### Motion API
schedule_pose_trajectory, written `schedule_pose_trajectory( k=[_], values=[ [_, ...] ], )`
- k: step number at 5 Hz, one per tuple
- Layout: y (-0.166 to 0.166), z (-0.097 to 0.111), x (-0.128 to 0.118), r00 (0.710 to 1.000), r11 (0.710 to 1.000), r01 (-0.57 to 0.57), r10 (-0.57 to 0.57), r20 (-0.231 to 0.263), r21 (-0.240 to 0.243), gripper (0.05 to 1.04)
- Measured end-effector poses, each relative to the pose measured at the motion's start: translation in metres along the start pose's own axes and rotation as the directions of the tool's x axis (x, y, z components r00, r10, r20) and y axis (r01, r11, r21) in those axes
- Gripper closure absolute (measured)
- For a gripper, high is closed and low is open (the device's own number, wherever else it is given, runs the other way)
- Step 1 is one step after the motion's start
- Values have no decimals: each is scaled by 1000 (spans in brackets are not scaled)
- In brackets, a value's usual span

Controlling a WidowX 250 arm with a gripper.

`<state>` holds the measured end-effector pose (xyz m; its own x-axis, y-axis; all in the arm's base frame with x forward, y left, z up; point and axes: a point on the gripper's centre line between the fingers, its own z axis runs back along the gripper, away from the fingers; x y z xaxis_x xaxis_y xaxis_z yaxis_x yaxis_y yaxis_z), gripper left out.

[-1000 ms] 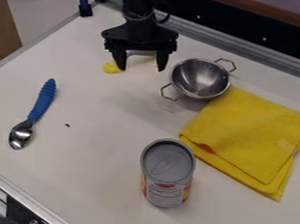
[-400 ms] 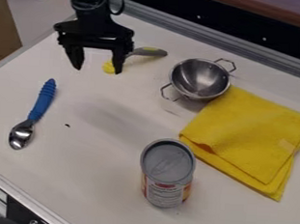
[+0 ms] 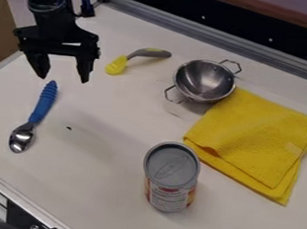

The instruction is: Move the can to the center left side of the table

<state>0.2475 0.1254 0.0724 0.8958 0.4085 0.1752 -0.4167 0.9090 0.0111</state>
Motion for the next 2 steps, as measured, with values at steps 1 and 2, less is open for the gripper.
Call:
schedule_pose_trajectory(
  k=[1,2],
  values=[
    [-20,3,-33,999,999,36,-37,-25,-24,84],
    [-40,12,-63,999,998,2,-5,-52,-56,84]
  ],
)
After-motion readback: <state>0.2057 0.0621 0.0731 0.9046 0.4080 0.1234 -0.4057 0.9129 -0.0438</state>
